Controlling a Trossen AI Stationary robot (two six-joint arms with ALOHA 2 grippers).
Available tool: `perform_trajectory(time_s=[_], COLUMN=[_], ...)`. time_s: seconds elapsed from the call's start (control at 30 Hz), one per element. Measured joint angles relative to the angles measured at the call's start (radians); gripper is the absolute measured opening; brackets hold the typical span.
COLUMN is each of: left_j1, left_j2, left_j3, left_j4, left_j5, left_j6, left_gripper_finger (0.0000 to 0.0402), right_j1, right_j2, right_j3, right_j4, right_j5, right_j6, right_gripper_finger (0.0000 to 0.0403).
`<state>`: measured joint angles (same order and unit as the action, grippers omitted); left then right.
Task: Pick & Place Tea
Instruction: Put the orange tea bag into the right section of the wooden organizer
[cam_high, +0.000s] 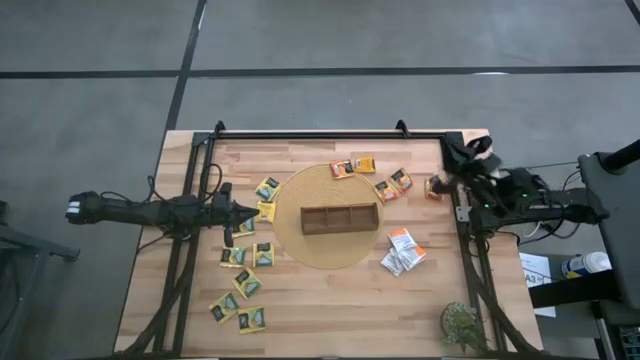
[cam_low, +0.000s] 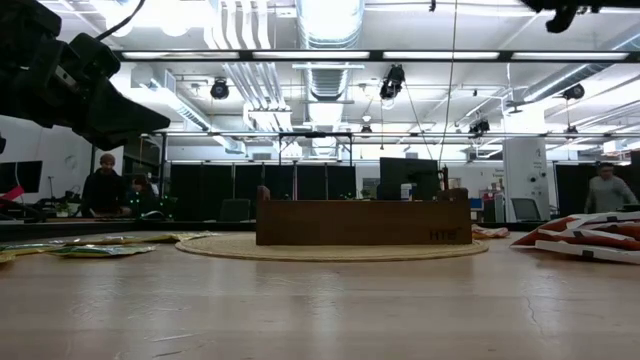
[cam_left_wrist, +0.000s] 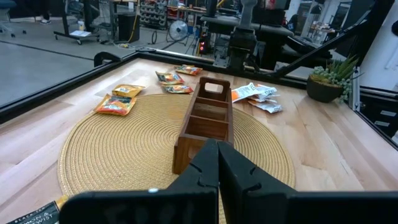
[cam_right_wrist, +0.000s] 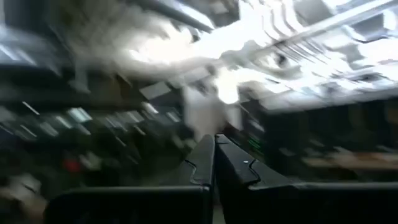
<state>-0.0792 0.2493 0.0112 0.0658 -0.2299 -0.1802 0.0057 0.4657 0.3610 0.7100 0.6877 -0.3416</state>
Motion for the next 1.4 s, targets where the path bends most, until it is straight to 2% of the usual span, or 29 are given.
perform_trajectory(time_s=[0.13, 0.27, 0.4, 0.47, 0.57, 0.87, 1.03, 1.13, 1.2, 1.4], left_j1=[0.0, 0.0, 0.0, 0.0, 0.0, 0.0, 0.0, 0.0, 0.0, 0.0], left_j2=[0.0, 0.0, 0.0, 0.0, 0.0, 0.0, 0.0, 0.0, 0.0, 0.0], left_j3=[0.0, 0.0, 0.0, 0.0, 0.0, 0.0, 0.0, 0.0, 0.0, 0.0], left_j4=[0.0, 0.0, 0.0, 0.0, 0.0, 0.0, 0.0, 0.0, 0.0, 0.0], left_j5=[0.0, 0.0, 0.0, 0.0, 0.0, 0.0, 0.0, 0.0, 0.0, 0.0], left_j6=[0.0, 0.0, 0.0, 0.0, 0.0, 0.0, 0.0, 0.0, 0.0, 0.0], left_gripper_finger=[0.0, 0.0, 0.0, 0.0, 0.0, 0.0, 0.0, 0.0, 0.0, 0.0], right_j1=[-0.011, -0.073, -0.192, -0.264, -0.376, -0.652, -0.743, -0.762, -0.766, -0.767], right_j2=[0.152, 0.308, 0.449, 0.516, 0.609, 0.811, 0.926, 1.006, 1.064, 1.236], right_j3=[0.085, 0.18, 0.276, 0.315, 0.363, 0.417, 0.452, 0.495, 0.532, 0.7], right_j4=[-0.048, -0.153, -0.309, -0.393, -0.491, -0.532, -0.53, -0.53, -0.561, -0.778], right_j5=[0.124, 0.127, 0.094, 0.028, -0.136, -0.722, -0.956, -1.024, -1.026, -1.027], right_j6=[-0.051, -0.041, 0.063, 0.126, 0.218, 0.355, 0.406, 0.414, 0.413, 0.358], right_gripper_finger=[0.0009, 0.0009, 0.0009, 0.0009, 0.0009, 0.0009, 0.0009, 0.0009, 0.0009, 0.0009])
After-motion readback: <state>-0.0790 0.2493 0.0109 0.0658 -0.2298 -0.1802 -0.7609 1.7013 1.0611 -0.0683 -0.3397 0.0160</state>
